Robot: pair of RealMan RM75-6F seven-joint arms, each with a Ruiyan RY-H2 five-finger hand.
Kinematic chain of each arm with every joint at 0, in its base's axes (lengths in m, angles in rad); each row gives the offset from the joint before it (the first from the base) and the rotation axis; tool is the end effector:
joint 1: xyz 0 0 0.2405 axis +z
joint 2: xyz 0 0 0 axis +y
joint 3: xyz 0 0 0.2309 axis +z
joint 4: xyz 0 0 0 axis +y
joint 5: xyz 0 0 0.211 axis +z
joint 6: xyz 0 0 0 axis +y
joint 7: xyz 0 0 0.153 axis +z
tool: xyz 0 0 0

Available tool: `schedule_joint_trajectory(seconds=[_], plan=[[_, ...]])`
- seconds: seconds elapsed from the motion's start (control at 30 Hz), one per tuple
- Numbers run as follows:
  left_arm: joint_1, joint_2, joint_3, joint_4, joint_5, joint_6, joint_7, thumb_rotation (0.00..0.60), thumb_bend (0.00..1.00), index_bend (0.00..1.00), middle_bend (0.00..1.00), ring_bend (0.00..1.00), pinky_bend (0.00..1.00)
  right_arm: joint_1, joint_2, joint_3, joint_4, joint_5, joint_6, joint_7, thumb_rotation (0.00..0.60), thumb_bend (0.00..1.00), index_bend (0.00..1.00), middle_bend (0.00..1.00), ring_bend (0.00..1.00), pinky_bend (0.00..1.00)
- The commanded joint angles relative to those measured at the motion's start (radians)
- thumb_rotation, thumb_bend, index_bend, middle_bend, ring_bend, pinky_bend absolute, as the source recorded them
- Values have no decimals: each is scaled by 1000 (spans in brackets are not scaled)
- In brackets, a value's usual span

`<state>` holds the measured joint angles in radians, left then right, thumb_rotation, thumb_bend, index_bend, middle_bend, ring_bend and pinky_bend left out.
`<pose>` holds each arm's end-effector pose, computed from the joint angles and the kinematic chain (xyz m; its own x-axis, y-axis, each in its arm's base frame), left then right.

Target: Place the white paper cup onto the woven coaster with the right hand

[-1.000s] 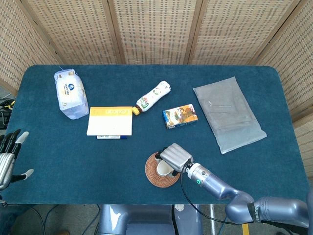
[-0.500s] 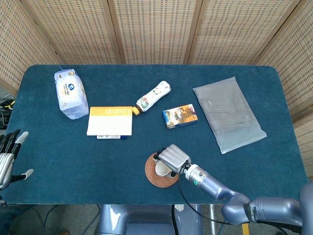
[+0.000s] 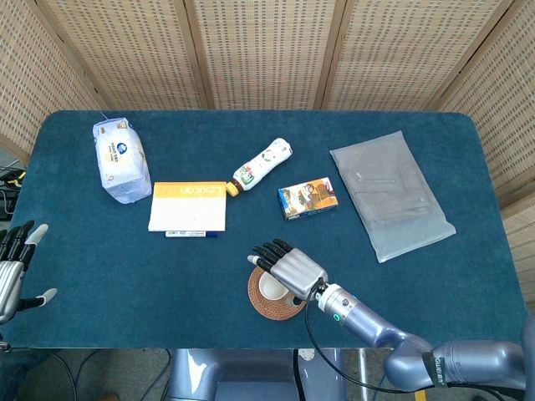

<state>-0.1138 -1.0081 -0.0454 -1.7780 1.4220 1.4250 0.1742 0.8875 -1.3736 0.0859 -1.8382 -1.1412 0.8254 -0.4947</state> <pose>-0.2737 0.1924 0.1588 0.4942 0.0667 0.8668 0.8678 0.0211 -0.4964 -0.0573 -0.2746 -0.0218 0.6215 -0.3137 0.7178 -0.6677 -0.6914 0.2759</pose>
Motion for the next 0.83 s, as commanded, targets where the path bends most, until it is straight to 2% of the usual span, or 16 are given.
schedule_joint_trajectory(seconds=[0.03,0.2,0.27,0.33,0.37,0.5,0.7,0.83], plan=[[1,1,-1,0,0,3,-4,600,0,0,0,0,0,-12,49,2,-47,-7,37,-19,600,64,0,0,0,19],[8,9,-1,0,4,13,-27,600,0,0,0,0,0,-87,194,-32,-135,-113,147,-19,600,31,0,0,0,0],[15,15,-1,-1,10,27,-43,600,0,0,0,0,0,-165,265,-72,-116,-231,251,30,600,5,0,0,0,0],[18,18,0,-2,14,33,-49,600,0,0,0,0,0,-204,284,-93,-78,-302,308,71,600,0,0,0,0,0],[19,19,1,-2,17,36,-51,600,0,0,0,0,0,-232,290,-106,-42,-347,350,105,600,0,0,0,0,0],[28,19,4,-4,28,51,-49,600,0,0,0,0,0,-366,296,-156,126,-407,514,235,600,0,0,0,0,0],[35,14,10,-6,41,64,-35,600,0,0,0,0,0,-484,246,-171,313,-425,633,360,600,0,0,0,0,0],[38,10,12,-9,48,70,-24,600,0,0,0,0,0,-541,232,-175,347,-415,670,385,600,0,0,0,0,0]])
